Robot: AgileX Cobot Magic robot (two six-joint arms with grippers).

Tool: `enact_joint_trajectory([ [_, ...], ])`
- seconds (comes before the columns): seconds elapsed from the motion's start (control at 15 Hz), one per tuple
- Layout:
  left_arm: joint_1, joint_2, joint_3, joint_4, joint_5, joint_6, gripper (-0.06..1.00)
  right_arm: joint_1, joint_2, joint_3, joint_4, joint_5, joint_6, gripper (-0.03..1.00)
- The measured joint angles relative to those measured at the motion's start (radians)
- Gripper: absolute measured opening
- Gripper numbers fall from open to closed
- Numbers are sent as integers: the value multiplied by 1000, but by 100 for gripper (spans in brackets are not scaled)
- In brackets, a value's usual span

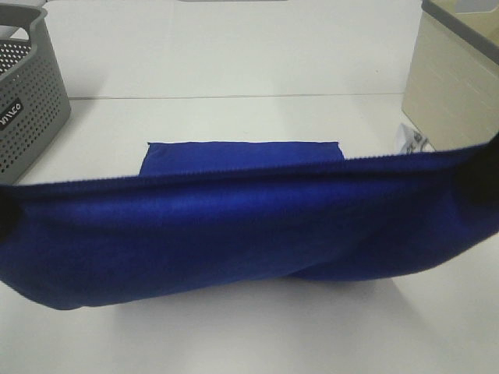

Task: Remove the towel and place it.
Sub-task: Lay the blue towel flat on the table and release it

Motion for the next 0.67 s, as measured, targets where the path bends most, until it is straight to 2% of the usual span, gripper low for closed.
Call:
enact_joint_trajectory([
  [0.33, 0, 0, 169, -42, -1, 0, 0, 0, -2, 206, 69, 3, 16, 2],
  [0.67, 2, 110, 270, -50, -3, 14, 0, -1, 181, 291, 122, 5, 21, 2],
])
